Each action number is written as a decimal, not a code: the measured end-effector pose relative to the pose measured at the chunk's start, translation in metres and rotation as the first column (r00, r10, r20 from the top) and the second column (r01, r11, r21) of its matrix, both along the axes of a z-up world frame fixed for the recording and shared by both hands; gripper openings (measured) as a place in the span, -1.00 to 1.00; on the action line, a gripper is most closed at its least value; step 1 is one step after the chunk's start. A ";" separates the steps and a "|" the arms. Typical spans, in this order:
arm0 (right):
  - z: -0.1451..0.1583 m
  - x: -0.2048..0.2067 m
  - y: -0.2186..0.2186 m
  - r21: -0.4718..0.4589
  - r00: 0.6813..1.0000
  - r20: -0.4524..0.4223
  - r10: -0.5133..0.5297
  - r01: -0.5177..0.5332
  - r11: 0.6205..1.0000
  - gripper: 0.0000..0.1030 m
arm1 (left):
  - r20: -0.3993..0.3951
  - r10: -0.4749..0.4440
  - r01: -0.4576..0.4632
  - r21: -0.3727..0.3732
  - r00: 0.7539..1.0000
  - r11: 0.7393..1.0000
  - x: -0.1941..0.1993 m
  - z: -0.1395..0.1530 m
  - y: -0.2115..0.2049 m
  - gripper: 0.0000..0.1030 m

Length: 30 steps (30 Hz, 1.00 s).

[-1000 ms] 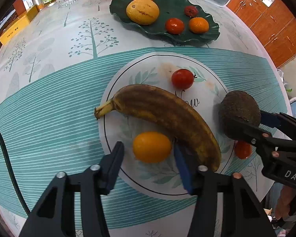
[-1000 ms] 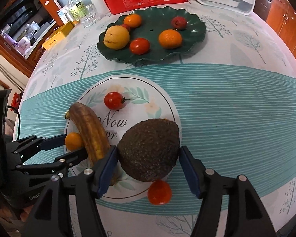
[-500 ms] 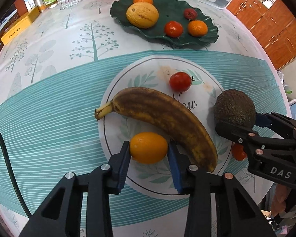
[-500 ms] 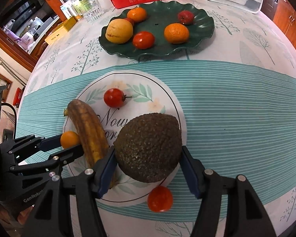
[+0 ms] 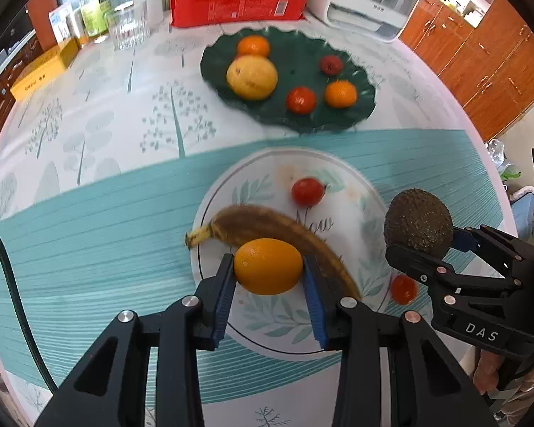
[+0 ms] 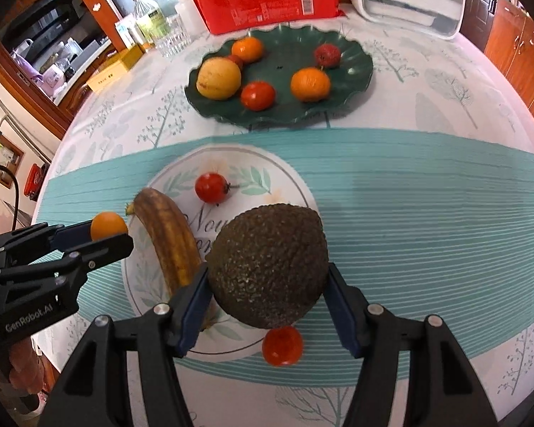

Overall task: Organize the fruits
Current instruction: 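Carry the avocado with the right tool while the left tool carries the small orange onto the green plate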

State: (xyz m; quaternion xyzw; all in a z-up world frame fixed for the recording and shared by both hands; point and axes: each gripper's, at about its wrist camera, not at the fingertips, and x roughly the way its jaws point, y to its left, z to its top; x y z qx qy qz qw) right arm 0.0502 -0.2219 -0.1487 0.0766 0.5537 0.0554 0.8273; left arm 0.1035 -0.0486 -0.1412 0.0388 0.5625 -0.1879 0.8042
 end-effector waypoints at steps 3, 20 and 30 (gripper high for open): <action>0.018 0.001 -0.005 0.000 0.999 0.036 -0.003 0.003 1.000 0.19 | 0.029 -0.011 0.011 -0.007 1.000 1.000 0.007 0.019 -0.001 -0.30; 0.187 0.082 -0.058 -0.099 0.949 0.312 0.031 0.000 0.995 0.19 | 0.234 -0.064 0.064 0.008 0.970 0.998 0.094 0.160 -0.021 -0.30; 0.198 0.169 -0.063 -0.141 0.945 0.318 0.076 -0.032 0.989 0.19 | 0.236 -0.108 0.095 0.064 0.966 0.993 0.161 0.163 -0.066 -0.30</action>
